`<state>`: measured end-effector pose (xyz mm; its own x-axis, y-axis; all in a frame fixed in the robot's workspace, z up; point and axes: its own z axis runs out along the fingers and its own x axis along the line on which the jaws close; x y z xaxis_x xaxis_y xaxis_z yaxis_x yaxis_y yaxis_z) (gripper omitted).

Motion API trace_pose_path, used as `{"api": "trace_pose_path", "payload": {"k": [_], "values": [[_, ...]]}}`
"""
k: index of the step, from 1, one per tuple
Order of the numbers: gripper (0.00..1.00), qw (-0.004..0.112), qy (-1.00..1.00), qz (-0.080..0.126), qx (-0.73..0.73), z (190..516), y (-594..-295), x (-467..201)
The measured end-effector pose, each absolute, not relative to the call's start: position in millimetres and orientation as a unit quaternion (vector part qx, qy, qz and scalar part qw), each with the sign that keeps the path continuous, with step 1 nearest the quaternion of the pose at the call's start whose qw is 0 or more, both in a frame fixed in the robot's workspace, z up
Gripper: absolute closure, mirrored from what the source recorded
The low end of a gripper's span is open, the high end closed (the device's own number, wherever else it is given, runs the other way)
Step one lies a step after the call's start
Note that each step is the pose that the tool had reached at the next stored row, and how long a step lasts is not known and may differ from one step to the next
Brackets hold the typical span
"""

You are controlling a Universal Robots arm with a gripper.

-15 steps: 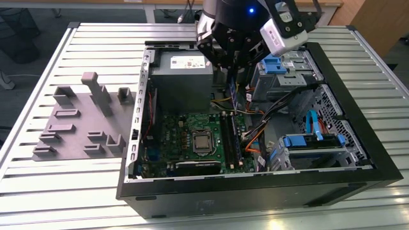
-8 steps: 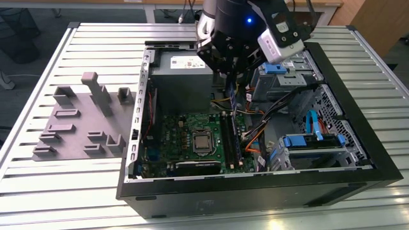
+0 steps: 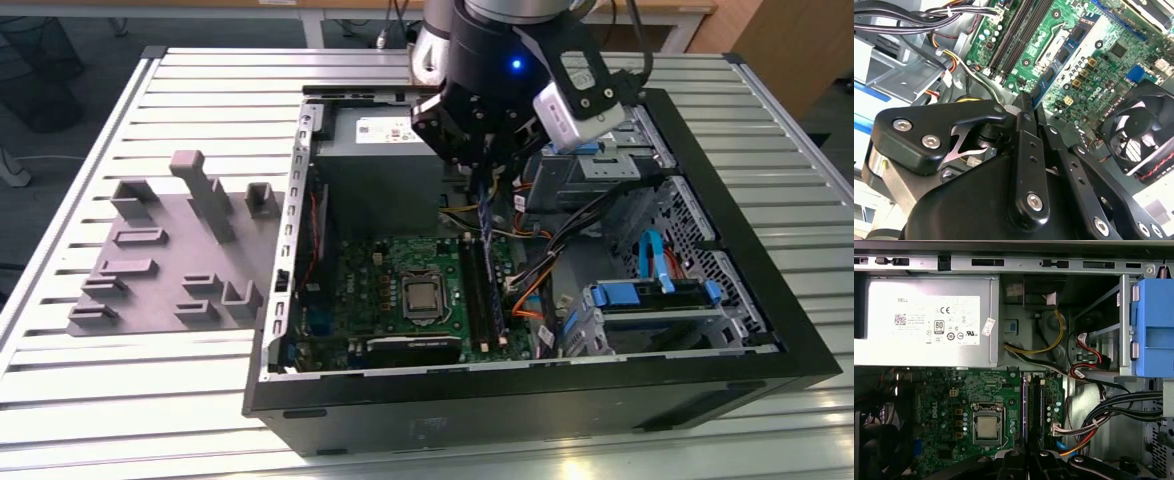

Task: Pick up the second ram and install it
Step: 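Insert the second ram into the second slot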

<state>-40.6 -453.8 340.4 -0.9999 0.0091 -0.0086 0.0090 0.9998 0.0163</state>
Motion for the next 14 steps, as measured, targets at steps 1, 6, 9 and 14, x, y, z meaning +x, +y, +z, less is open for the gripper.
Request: {"api": "trace_pose_path", "payload": {"k": [1, 6, 9, 14], "values": [[0.86, 0.004, 1.000, 0.008, 0.004, 338.6, -454.2, -40.4], [0.86, 0.002, 1.000, 0.008, 0.000, 331.3, -457.3, -39.9], [0.86, 0.002, 1.000, 0.008, -0.001, 325.9, -457.3, -39.0], [0.86, 0.001, 1.000, 0.008, -0.001, 316.8, -457.3, -37.8]]}}
